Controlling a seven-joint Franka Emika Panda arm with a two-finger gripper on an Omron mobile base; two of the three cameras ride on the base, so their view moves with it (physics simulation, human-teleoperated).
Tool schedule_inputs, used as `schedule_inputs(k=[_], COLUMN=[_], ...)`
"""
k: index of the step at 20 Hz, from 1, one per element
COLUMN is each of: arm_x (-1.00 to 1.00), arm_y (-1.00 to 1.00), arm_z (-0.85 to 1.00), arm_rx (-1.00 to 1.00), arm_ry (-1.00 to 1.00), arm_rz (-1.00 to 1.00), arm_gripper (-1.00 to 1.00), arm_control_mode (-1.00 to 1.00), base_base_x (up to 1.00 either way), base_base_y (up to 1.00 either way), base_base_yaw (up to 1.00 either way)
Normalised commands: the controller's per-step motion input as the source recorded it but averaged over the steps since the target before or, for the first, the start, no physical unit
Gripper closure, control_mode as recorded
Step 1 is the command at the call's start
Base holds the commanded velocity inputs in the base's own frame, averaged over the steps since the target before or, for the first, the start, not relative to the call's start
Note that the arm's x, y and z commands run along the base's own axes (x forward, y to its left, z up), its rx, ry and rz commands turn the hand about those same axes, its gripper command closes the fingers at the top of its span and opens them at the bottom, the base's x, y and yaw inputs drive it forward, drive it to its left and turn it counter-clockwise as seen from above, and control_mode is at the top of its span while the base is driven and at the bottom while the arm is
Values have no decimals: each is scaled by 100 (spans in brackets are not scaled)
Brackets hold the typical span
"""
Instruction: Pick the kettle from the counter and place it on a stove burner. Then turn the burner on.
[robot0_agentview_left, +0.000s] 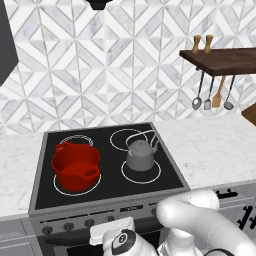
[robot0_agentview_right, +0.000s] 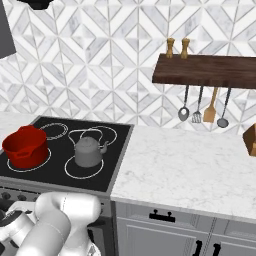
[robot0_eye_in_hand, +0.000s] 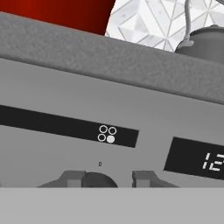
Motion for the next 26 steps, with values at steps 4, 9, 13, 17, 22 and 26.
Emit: schedule_inputs(k=[4, 9, 13, 17, 22, 26], arm_x=[1, 14, 21, 32, 12, 13], arm_y=[0, 1, 20, 27, 38, 44], arm_z=[-1, -25, -61, -70, -67, -50], arm_rx=[0, -9, -30, -34, -37, -35], arm_ry=[0, 3, 18, 26, 24, 26], arm_rz=[0, 0, 8, 10, 16, 21], arm_gripper=[100, 100, 100, 100, 100, 100], arm_control_mode=[-100, -100, -100, -100, -100, -100], base_base_x=[0, 0, 0, 0, 0, 0], base_base_y=[0, 0, 0, 0, 0, 0], base_base_yaw=[0, 0, 0, 0, 0, 0])
